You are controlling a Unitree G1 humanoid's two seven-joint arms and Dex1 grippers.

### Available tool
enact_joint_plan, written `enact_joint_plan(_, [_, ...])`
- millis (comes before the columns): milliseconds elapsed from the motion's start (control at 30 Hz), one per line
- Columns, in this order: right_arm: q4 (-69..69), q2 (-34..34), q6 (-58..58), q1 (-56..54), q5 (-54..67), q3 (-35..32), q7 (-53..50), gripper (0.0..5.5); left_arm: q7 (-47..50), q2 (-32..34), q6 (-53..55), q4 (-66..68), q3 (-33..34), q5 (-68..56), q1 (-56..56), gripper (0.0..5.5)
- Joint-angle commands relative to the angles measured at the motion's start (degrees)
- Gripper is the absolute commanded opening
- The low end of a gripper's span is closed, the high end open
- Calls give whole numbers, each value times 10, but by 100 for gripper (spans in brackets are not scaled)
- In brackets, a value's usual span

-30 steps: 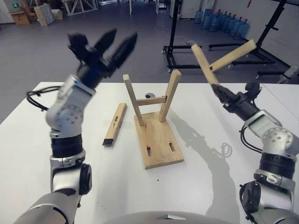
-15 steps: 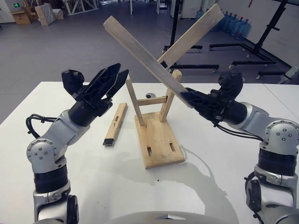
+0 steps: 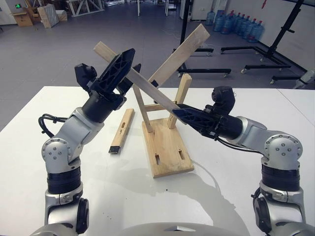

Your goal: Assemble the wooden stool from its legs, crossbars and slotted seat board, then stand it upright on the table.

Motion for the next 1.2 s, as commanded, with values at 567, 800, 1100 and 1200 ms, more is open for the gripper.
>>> enact_joint_plan(567, [-6,4,-19,10,-1,22,-9,204,19,-16,-5,13,-19,7,23,413])
enact_joint_plan(800, [3,3,-23,7,-15,24,-4,204,14,-18,-10,17,-18,36,29,315])
enact_joint_plan(1100, [3,-1,-27,15,-28,19,8,272,-25,-1,-12,45,-2,122,49,209])
enact_joint_plan(1200, [-5,-19,-30,26,-40,13,28,326,-44,3,-14,63,4,158,49,208])
